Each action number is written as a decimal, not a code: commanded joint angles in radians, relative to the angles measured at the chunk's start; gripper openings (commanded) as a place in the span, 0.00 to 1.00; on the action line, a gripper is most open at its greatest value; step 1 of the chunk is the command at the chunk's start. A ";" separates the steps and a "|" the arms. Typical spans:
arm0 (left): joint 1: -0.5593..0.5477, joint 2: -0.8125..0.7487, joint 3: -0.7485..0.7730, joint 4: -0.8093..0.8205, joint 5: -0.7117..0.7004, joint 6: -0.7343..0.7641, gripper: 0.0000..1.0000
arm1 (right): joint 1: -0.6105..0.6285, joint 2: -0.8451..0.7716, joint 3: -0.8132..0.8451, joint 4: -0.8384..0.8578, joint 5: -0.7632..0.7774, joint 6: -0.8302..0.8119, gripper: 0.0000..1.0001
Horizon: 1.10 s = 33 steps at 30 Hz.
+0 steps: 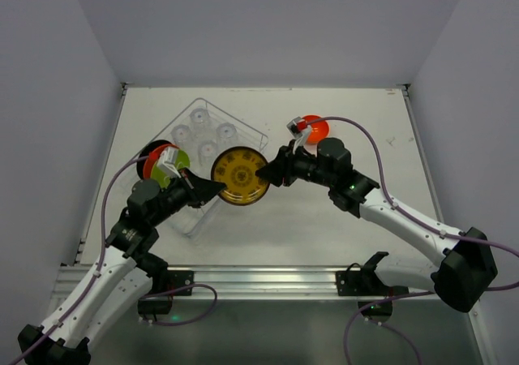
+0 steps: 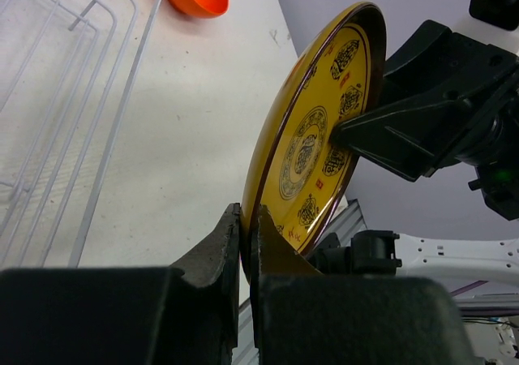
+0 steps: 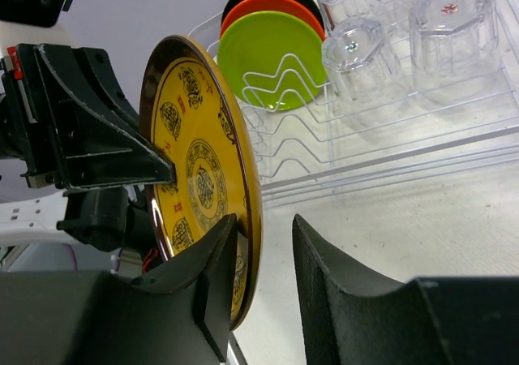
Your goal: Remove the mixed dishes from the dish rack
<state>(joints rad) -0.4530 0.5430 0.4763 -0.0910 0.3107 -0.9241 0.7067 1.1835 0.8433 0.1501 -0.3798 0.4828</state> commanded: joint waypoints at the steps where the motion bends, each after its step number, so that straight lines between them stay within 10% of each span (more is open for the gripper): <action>1: -0.004 -0.006 0.012 0.010 0.025 0.019 0.00 | -0.007 -0.015 -0.012 0.071 0.094 -0.001 0.35; 7: -0.003 -0.023 0.036 -0.038 0.004 0.047 0.00 | -0.007 -0.009 -0.018 0.080 0.137 -0.003 0.33; 11: -0.004 -0.037 0.044 -0.056 0.005 0.056 0.00 | -0.007 -0.007 -0.035 0.118 0.102 0.023 0.04; 14: -0.004 -0.041 0.047 -0.058 0.014 0.064 0.00 | -0.007 0.007 -0.033 0.140 0.058 0.046 0.00; 16: -0.004 -0.046 0.062 -0.075 0.013 0.077 0.20 | -0.007 0.002 -0.047 0.161 0.053 0.060 0.00; 17: -0.003 -0.048 0.073 -0.090 -0.008 0.086 0.51 | -0.009 -0.004 -0.055 0.169 0.058 0.069 0.00; 20: -0.004 -0.049 0.140 -0.191 -0.095 0.142 1.00 | -0.026 -0.028 -0.081 0.172 0.076 0.095 0.00; 33: -0.004 -0.032 0.430 -0.685 -0.891 0.390 1.00 | -0.596 -0.280 -0.306 -0.040 0.141 0.433 0.00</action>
<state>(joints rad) -0.4538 0.5232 0.9035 -0.6724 -0.3542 -0.5972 0.2214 0.9329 0.5591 0.1398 -0.2516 0.8047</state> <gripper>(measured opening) 0.997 0.041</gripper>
